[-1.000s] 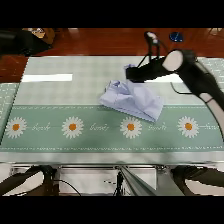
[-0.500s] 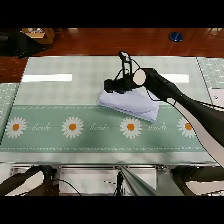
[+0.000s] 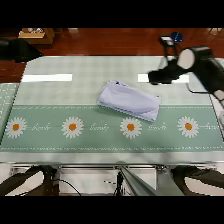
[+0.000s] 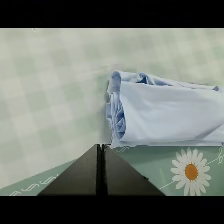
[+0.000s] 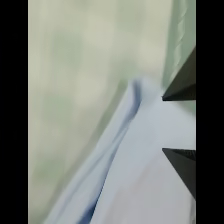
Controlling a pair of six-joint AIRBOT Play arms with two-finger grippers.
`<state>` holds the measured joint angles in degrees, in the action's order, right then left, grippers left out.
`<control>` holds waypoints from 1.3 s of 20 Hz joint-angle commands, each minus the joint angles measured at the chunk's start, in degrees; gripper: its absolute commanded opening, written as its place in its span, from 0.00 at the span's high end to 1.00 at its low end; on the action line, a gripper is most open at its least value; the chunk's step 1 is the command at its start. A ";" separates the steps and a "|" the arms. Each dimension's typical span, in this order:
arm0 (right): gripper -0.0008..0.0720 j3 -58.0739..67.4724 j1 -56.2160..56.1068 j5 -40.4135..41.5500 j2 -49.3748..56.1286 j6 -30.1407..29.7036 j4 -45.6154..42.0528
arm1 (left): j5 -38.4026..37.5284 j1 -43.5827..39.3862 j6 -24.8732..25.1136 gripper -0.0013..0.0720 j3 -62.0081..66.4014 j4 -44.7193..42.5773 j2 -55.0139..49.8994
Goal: Fold the shirts.
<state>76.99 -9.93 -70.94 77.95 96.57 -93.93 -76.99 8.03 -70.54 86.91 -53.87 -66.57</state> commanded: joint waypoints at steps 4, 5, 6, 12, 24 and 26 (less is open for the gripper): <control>0.22 -20.72 22.18 -1.75 -4.48 -6.43 26.60 | -0.63 0.04 -0.04 0.81 -0.02 -2.10 -0.04; 0.19 -24.17 22.93 2.71 -4.48 -8.98 34.67 | -0.66 0.04 -0.04 0.81 -0.02 -2.12 -0.04; 0.19 -27.28 23.04 7.58 -4.46 -11.19 40.96 | -0.68 0.04 -0.04 0.81 -0.02 -2.16 -0.04; 0.19 -35.04 18.32 23.43 -1.44 -15.69 53.24 | -0.68 0.04 -0.11 0.81 -0.02 -2.14 -0.04; 0.95 -25.05 22.27 17.25 -9.18 -22.10 57.68 | -0.57 0.04 -0.26 0.81 -0.02 -2.10 -0.09; 0.95 -20.79 29.27 12.85 -15.37 -16.44 50.16 | -0.55 0.04 -0.24 0.81 -0.02 -2.10 -0.11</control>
<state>51.31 12.19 -51.46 69.58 75.18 -36.88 -77.52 8.03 -70.89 86.91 -55.99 -66.63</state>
